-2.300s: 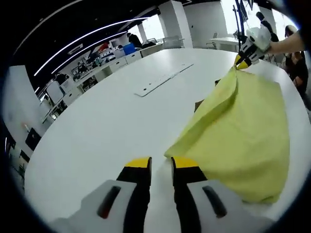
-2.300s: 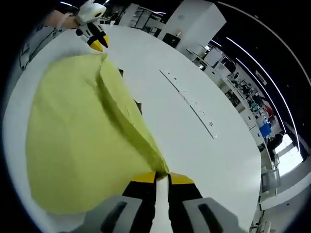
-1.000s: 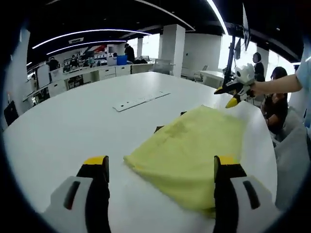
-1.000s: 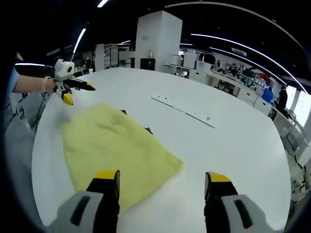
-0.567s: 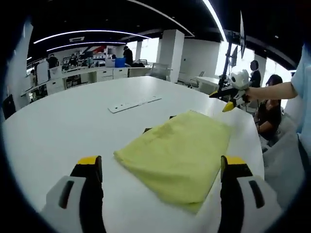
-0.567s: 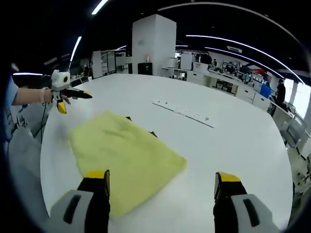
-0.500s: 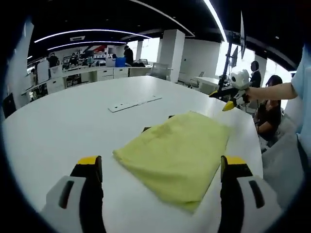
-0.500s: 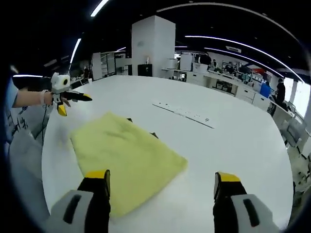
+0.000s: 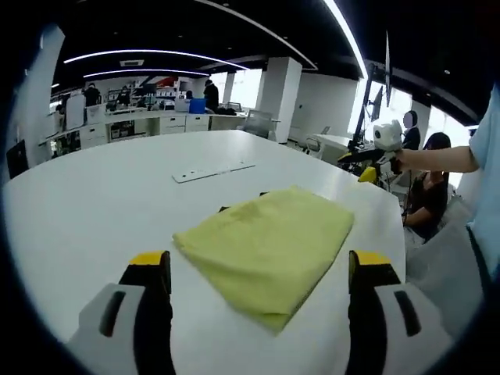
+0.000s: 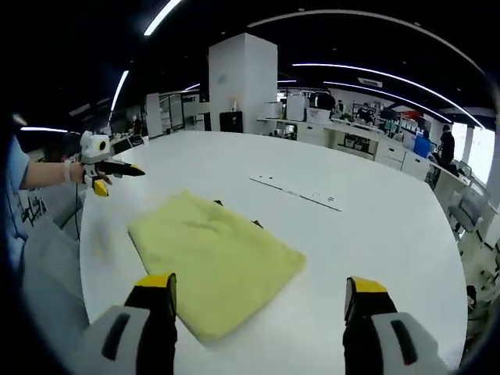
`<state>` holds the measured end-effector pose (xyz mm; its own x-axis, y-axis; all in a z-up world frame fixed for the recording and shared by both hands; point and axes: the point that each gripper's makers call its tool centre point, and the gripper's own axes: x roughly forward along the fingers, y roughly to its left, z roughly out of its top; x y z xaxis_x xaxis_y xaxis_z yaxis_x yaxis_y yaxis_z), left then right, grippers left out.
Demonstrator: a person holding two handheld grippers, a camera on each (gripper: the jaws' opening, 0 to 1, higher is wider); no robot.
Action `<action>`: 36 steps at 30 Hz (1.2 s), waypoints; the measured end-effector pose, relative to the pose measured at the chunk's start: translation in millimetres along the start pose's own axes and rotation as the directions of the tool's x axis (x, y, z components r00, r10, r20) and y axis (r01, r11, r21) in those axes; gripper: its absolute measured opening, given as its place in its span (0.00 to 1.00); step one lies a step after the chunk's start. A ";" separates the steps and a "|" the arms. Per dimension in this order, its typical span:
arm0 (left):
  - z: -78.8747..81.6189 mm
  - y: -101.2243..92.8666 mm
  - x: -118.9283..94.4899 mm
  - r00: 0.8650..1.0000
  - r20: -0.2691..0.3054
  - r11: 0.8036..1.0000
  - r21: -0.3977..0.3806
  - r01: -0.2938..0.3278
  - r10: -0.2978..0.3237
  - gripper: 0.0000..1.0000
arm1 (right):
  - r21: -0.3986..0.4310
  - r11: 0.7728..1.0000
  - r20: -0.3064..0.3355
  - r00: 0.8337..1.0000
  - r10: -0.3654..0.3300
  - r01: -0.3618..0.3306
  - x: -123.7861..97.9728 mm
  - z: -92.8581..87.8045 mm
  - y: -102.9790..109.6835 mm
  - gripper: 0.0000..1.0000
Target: Fold the garment on the visible template until the final outline fits inside the template.
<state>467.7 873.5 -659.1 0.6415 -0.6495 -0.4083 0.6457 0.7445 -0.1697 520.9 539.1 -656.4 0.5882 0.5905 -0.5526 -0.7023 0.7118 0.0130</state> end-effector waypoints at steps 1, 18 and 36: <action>-0.6 -0.6 -1.9 1.000 0.001 1.000 -0.002 -0.001 0.001 0.88 | -0.002 1.000 0.002 1.000 -0.004 0.004 -2.4 -1.7 1.3 0.84; -50.7 -15.0 -9.2 0.996 -0.080 0.996 -0.089 0.024 -0.031 0.44 | 0.085 0.996 -0.016 0.999 0.041 -0.039 -2.4 -40.0 32.3 0.62; -95.1 -23.9 0.2 0.988 -0.151 0.961 -0.276 -0.027 -0.015 0.27 | 0.244 0.968 -0.059 0.996 0.068 -0.052 13.2 -88.7 51.2 0.14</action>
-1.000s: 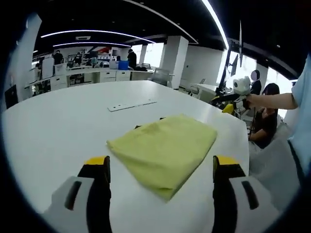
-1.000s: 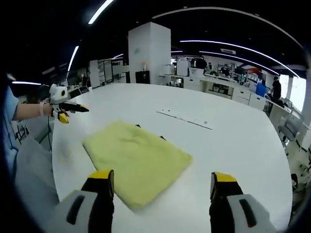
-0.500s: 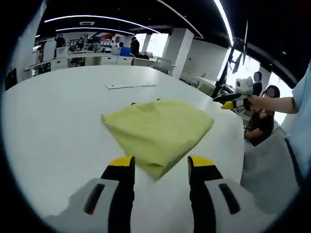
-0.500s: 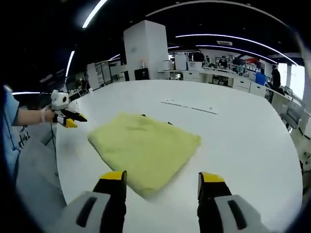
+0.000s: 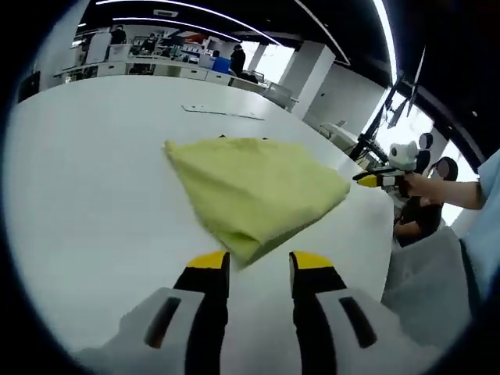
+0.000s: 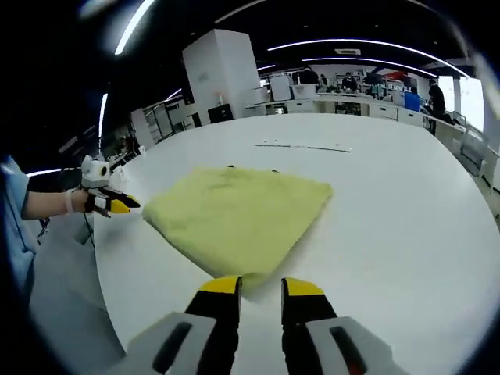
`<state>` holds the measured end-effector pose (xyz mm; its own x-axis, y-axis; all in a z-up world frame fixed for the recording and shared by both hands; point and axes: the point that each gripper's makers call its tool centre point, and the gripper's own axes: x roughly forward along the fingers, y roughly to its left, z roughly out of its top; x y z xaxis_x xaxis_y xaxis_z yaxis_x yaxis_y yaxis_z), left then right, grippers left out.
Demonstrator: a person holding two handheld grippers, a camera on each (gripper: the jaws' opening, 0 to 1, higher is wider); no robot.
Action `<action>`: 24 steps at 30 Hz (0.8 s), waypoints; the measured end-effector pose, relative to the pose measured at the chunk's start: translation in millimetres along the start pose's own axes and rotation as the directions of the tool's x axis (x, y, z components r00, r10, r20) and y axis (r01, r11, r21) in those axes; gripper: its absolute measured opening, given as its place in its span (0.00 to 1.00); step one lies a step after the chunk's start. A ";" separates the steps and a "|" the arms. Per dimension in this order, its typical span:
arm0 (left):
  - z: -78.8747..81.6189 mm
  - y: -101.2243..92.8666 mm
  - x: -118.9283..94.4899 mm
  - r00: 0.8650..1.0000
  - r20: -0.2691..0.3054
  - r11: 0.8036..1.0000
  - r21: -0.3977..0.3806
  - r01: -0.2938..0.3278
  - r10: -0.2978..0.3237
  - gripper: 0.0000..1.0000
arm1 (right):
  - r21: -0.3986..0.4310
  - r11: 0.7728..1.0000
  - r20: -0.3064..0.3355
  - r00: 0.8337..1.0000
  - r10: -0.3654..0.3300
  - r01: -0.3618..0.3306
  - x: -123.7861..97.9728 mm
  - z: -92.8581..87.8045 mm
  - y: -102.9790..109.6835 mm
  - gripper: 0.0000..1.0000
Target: Fold the garment on the visible template until the final outline fits inside the template.
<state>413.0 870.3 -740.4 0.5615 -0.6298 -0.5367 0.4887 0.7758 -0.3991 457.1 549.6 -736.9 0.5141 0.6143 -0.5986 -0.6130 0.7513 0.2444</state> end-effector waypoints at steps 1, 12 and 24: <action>-1.8 1.2 0.8 1.000 -0.002 1.000 -0.002 -0.007 0.007 0.26 | -0.004 1.000 0.000 1.000 -0.003 0.003 2.2 -2.0 -0.1 0.13; -9.4 8.2 8.9 1.000 -0.008 0.995 -0.100 -0.011 0.010 0.22 | 0.067 0.998 -0.005 1.000 0.020 -0.020 13.8 -12.8 9.3 0.08; -4.5 10.2 16.3 1.000 0.020 0.986 -0.164 -0.016 0.019 0.10 | 0.045 0.999 -0.010 1.000 0.023 -0.022 16.1 -11.1 6.4 0.04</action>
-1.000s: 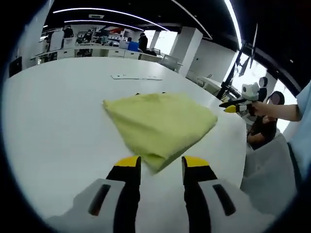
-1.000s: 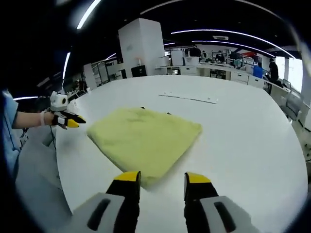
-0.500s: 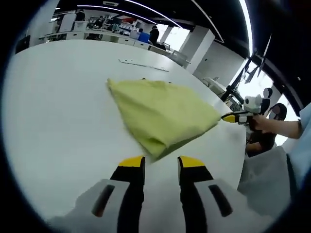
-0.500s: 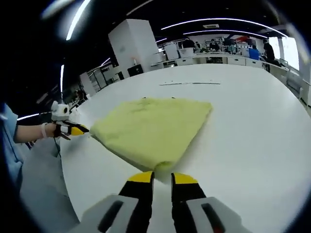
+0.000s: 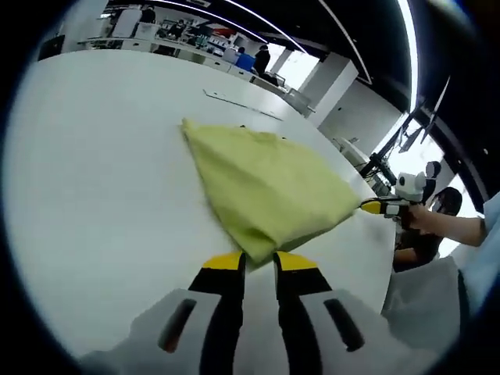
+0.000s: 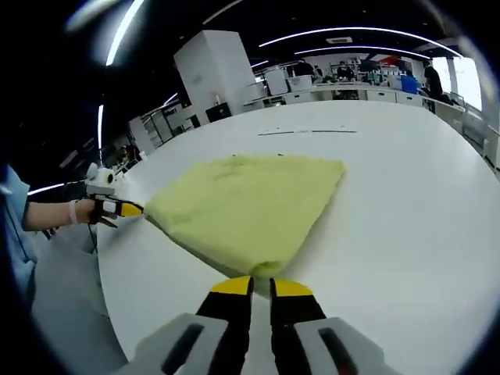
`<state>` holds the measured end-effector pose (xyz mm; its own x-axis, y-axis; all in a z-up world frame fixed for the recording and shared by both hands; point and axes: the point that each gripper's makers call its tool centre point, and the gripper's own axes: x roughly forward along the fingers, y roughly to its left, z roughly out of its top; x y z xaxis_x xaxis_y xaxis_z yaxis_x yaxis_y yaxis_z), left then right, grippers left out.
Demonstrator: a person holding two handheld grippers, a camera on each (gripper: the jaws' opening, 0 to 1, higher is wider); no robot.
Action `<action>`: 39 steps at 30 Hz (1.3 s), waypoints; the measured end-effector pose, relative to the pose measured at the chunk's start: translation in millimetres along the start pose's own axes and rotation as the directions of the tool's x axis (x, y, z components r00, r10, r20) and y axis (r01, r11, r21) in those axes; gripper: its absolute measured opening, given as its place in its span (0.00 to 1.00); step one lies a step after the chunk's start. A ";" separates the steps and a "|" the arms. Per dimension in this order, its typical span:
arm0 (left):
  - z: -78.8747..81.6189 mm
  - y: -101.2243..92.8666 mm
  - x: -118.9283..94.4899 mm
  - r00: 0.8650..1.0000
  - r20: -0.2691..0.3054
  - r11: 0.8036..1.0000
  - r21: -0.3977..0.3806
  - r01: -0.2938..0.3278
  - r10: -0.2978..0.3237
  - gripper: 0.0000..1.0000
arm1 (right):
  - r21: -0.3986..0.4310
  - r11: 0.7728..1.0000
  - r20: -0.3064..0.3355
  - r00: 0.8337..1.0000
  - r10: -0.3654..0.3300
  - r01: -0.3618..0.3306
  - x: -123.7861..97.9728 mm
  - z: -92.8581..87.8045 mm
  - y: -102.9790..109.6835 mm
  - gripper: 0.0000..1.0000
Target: Fold the garment on the visible template until the final outline fits inside the template.
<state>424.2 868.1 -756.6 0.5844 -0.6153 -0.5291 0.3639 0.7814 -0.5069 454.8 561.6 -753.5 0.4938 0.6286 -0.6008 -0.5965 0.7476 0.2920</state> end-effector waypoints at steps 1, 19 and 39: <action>0.5 0.1 0.0 1.000 0.004 1.000 -0.002 -0.001 0.001 0.08 | 0.001 1.000 -0.001 1.000 0.000 0.000 0.4 0.3 -0.9 0.04; 4.2 6.2 -7.4 1.000 0.019 1.000 0.007 -0.020 0.020 0.00 | -0.036 0.999 -0.009 1.000 0.005 -0.005 -2.7 1.3 -0.8 0.00; -9.6 19.9 -20.9 0.998 -0.008 0.996 0.062 -0.059 0.060 0.00 | -0.040 0.999 -0.040 0.999 0.011 -0.012 -16.1 -10.2 -9.9 0.00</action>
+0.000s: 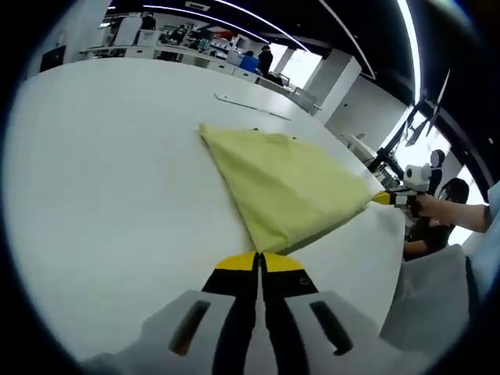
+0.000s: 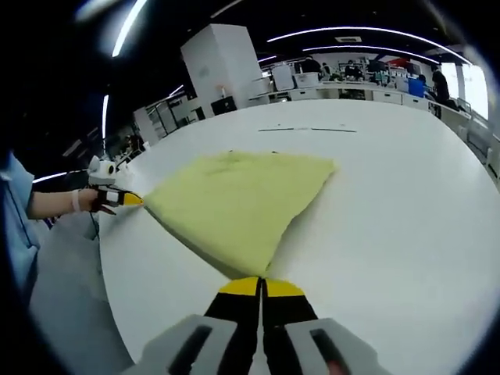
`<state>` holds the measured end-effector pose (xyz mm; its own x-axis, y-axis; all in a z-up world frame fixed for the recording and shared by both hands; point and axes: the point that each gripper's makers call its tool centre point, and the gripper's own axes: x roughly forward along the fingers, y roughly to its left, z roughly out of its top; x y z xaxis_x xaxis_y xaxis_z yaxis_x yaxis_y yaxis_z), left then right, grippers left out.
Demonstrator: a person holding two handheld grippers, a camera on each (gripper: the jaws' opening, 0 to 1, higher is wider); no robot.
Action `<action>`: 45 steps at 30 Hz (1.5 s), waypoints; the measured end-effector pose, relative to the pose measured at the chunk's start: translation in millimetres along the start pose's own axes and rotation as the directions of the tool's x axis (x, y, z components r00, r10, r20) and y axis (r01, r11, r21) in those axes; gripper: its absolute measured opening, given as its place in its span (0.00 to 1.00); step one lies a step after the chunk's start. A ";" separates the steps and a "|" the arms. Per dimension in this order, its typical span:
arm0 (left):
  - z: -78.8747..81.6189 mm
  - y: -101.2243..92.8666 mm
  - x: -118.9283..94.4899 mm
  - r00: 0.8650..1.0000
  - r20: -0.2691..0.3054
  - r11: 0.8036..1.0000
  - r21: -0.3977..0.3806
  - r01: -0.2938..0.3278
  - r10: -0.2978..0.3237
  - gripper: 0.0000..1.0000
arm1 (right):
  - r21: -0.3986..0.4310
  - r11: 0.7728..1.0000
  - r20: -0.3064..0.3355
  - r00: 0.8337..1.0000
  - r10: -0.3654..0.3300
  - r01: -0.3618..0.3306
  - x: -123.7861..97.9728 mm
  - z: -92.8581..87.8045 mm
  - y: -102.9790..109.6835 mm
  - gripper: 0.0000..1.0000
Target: Fold the garment on the visible template until the final outline fits inside the template.
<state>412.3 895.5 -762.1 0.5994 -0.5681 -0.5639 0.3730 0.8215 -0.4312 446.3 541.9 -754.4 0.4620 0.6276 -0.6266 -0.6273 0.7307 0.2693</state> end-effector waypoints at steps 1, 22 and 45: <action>-1.8 -0.1 -0.8 1.000 0.000 1.000 0.022 0.000 0.000 0.00 | 0.000 1.000 -0.002 1.000 0.001 -0.001 -0.4 -1.6 0.2 0.00; -25.1 -9.1 -17.9 1.000 0.016 1.000 -0.007 -0.004 0.004 0.00 | 0.054 0.998 -0.028 0.999 0.028 -0.026 -12.0 -36.7 24.5 0.00; -55.0 -25.2 -35.8 0.995 -0.102 1.000 0.018 0.021 -0.019 0.00 | 0.079 0.996 -0.029 0.999 0.046 -0.043 -29.4 -58.1 32.2 0.00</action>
<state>342.5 892.5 -769.8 0.5171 -0.5856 -0.6242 0.3979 0.8102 -0.4304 376.1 531.4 -769.8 0.4148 0.6523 -0.6344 -0.5954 0.7218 0.3528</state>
